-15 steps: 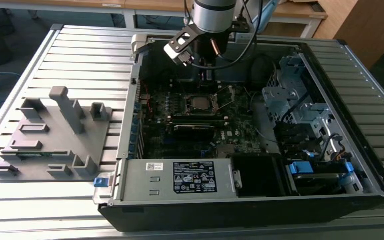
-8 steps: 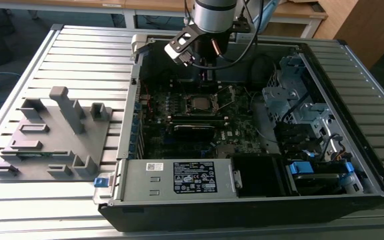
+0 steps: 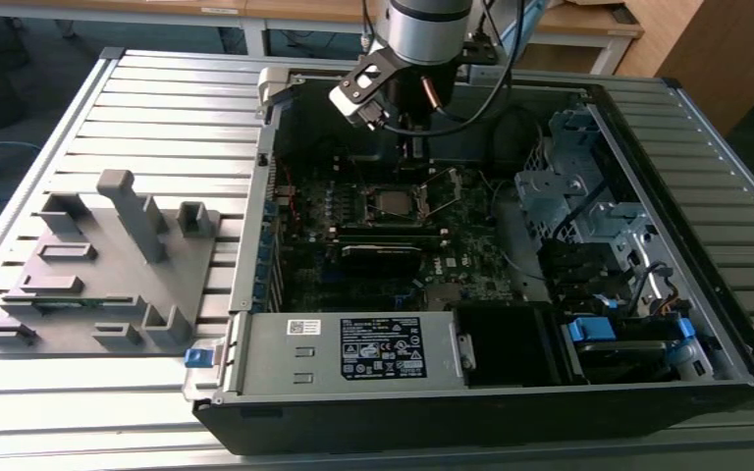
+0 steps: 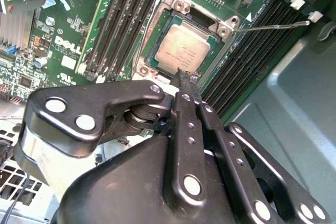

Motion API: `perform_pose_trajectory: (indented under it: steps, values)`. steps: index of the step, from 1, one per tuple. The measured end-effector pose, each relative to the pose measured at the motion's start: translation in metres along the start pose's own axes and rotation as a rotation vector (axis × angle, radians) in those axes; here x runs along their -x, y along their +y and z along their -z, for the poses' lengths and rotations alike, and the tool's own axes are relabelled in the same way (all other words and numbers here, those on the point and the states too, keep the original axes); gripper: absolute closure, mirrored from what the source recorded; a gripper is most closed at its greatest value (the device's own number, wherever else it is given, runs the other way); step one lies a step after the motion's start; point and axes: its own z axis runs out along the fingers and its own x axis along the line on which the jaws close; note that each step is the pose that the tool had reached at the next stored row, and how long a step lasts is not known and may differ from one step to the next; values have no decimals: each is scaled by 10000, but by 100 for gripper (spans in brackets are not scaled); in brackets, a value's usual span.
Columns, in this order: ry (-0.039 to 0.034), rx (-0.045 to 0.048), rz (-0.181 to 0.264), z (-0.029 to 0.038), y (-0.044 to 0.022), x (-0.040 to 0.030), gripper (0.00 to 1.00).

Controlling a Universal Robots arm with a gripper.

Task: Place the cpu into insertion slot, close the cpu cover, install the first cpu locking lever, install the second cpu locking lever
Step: 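Close the cpu cover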

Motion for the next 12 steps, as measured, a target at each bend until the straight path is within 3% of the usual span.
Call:
perform_pose_trajectory:
  steps: [5, 12]
  values:
    - [0, 0, 1, 22, 2, 0, 90]
    - [0, 0, 1, 106, 4, 1, 90]
